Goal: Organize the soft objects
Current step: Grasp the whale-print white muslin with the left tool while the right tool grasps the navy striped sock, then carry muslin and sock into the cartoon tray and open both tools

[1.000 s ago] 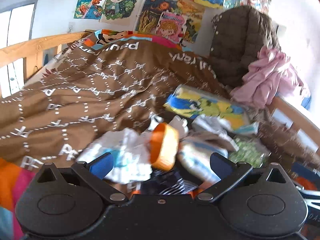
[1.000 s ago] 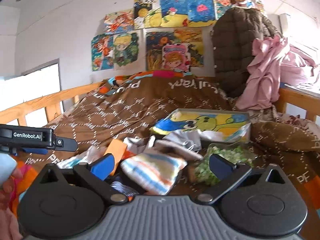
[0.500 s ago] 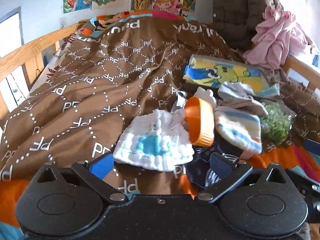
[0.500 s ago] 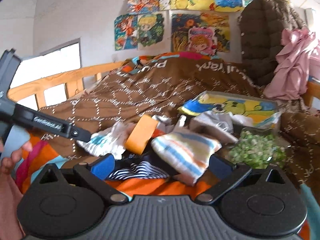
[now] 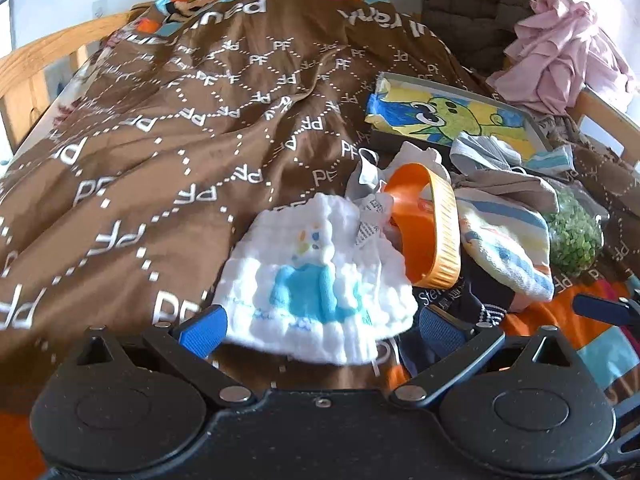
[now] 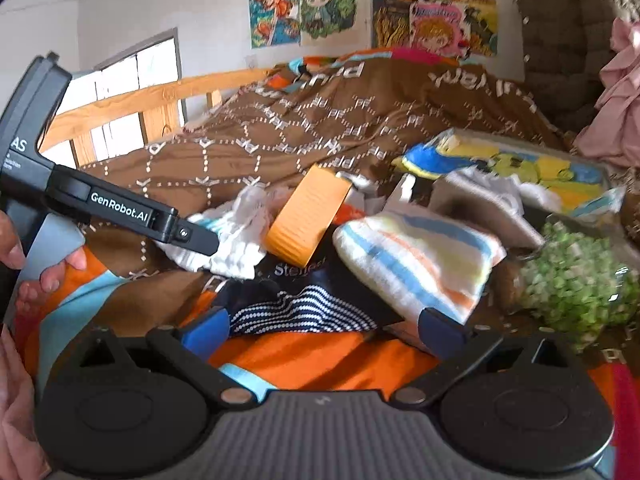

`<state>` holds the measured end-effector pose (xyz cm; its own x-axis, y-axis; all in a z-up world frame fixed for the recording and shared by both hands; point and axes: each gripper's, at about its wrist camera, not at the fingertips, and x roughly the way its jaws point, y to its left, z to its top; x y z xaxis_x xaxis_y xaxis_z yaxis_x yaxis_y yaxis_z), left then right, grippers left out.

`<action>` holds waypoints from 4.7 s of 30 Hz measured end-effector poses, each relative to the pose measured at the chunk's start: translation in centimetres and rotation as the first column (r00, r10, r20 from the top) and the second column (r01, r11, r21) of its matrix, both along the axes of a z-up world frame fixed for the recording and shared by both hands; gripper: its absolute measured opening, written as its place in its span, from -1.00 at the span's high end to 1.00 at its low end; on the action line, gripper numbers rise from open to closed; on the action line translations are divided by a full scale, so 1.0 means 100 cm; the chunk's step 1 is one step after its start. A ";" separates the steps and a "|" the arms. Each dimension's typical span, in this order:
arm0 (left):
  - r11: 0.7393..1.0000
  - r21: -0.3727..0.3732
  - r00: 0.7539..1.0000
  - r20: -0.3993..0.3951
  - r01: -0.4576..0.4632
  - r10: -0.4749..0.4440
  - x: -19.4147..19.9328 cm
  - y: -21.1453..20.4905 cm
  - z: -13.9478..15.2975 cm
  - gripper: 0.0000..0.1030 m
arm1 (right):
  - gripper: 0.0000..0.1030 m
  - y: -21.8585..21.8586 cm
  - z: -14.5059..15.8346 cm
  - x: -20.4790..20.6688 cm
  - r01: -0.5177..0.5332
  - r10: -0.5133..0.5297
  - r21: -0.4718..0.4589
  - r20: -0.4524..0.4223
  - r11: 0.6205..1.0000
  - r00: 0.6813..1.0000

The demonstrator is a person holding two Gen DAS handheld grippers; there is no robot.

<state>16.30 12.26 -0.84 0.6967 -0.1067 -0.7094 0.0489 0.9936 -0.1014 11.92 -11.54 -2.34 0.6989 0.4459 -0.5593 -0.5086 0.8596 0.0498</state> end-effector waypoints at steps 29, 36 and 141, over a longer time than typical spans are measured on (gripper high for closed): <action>0.997 0.003 0.997 -0.021 0.075 -0.075 0.031 0.003 -0.024 0.02 | -0.25 0.035 -0.029 0.046 -0.031 0.030 -0.009 -0.087 0.999 0.996; 0.997 0.005 0.997 -0.003 0.083 -0.083 0.027 0.002 -0.022 0.36 | 0.27 0.030 -0.028 0.043 -0.013 0.013 -0.002 -0.079 1.000 0.997; 0.962 -0.150 0.972 0.100 0.227 -0.213 0.296 -0.275 0.005 0.45 | 0.21 -0.220 0.022 0.245 0.475 -0.492 0.223 0.025 0.852 0.870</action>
